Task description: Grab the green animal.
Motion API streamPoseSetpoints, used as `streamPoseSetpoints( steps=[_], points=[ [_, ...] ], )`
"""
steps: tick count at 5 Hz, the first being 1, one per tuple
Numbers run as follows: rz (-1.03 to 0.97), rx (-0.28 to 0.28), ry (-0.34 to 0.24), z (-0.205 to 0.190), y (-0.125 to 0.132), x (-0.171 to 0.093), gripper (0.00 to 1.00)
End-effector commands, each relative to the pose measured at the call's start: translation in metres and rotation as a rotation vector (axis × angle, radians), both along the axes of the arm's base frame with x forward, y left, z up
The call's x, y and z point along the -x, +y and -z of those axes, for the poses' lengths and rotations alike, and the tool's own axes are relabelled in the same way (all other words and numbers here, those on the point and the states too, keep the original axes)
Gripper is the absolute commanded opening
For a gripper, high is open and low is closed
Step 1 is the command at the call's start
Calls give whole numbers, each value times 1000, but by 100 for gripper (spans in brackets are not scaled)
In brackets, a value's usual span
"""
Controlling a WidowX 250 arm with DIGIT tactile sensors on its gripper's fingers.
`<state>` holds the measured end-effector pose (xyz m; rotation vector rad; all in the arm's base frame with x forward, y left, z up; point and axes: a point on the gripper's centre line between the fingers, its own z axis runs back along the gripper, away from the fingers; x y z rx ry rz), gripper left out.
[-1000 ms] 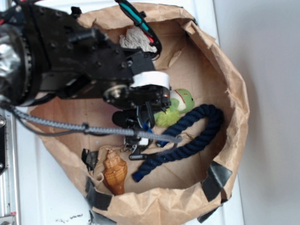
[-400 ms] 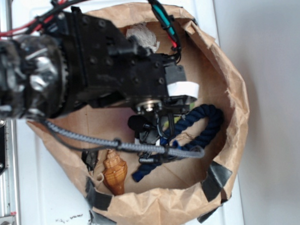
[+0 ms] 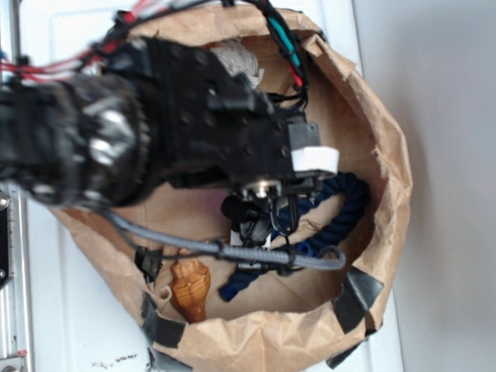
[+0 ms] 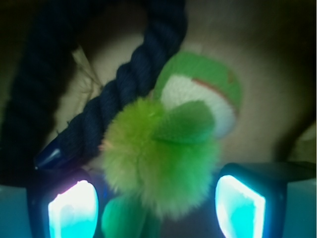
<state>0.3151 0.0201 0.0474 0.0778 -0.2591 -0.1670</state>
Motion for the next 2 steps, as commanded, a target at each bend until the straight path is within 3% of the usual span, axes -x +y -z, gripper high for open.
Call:
streamPoseSetpoints(
  steps=[1,2],
  points=[
    [-32,8,-72,4,5,-20,100],
    [-59,6,-142,0,15,-21,0]
  ],
)
